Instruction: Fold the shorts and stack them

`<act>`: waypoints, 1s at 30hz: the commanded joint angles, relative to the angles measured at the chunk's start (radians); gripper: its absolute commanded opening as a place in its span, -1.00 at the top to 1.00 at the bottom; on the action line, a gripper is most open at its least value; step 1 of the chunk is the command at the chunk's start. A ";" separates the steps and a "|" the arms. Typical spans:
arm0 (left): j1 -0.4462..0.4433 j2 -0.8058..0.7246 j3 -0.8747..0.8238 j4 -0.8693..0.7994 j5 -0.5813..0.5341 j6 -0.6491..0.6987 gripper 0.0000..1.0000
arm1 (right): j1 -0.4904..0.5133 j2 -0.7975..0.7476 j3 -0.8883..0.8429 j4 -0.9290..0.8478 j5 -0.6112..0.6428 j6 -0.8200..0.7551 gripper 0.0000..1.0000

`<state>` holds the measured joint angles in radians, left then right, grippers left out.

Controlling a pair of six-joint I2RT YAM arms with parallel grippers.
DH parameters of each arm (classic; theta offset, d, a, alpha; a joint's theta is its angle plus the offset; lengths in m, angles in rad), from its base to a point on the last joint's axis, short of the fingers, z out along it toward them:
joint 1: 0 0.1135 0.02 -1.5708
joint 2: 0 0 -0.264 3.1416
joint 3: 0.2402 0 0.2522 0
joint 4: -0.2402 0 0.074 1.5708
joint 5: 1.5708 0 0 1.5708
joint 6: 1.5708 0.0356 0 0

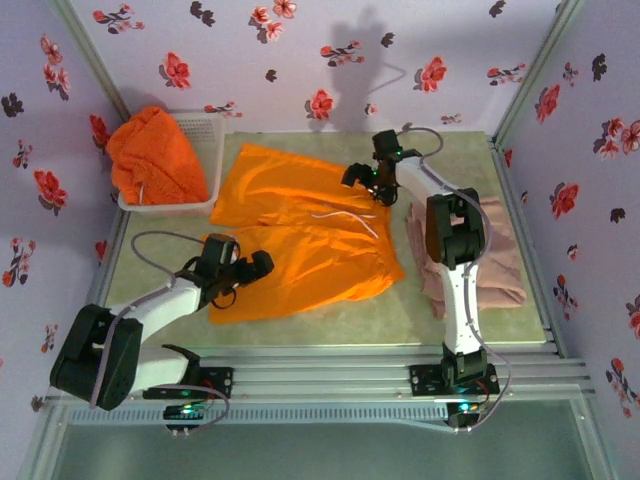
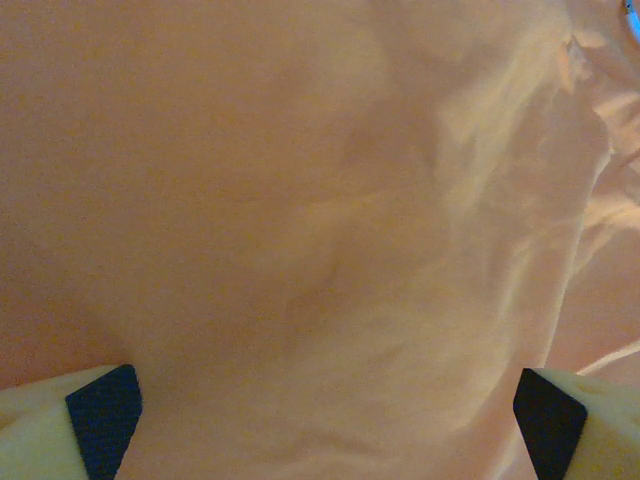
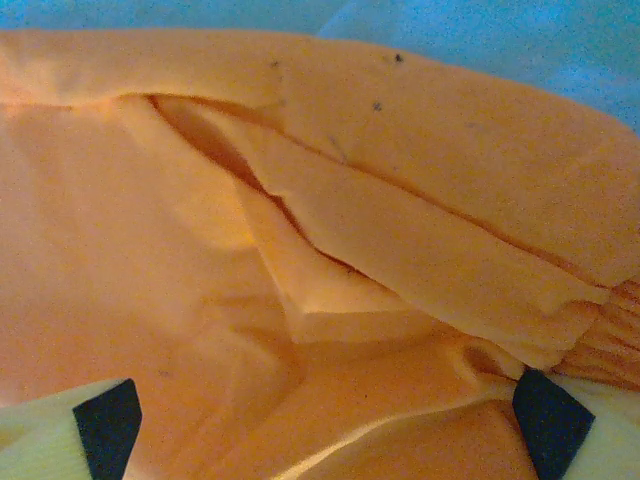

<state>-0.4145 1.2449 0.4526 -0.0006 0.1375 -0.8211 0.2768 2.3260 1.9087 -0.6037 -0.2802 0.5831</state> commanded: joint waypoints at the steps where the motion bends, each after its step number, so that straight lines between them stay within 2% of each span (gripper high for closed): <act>1: -0.004 -0.016 -0.019 0.023 -0.033 -0.020 -0.99 | -0.048 0.078 0.052 -0.085 0.103 -0.014 -0.98; 7: -0.004 -0.046 0.046 -0.016 -0.030 -0.001 -0.99 | -0.089 0.131 0.135 -0.114 0.110 0.008 -0.98; 12: -0.004 -0.189 0.112 -0.157 -0.049 -0.009 -0.99 | -0.091 0.101 0.139 -0.088 0.109 0.037 -0.98; 15: -0.010 -0.313 0.106 -0.299 -0.101 -0.085 -0.98 | -0.093 0.042 0.096 -0.028 0.084 0.066 -0.98; 21: -0.073 -0.554 0.046 -0.600 -0.258 -0.278 -0.97 | -0.089 -0.192 -0.097 0.172 0.041 0.121 -0.98; 23: -0.095 -0.616 0.032 -0.696 -0.308 -0.355 -0.90 | -0.086 -0.297 -0.188 0.237 0.035 0.120 -0.98; 27: -0.123 -0.671 -0.014 -0.761 -0.317 -0.505 -0.82 | -0.070 -0.500 -0.357 0.301 0.038 0.063 -0.98; 30: -0.138 -0.661 -0.044 -0.747 -0.314 -0.551 -0.76 | -0.057 -0.653 -0.490 0.330 0.051 -0.001 -0.98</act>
<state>-0.5373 0.5812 0.4339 -0.6769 -0.1314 -1.2549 0.2050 1.7779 1.5043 -0.3412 -0.2363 0.6460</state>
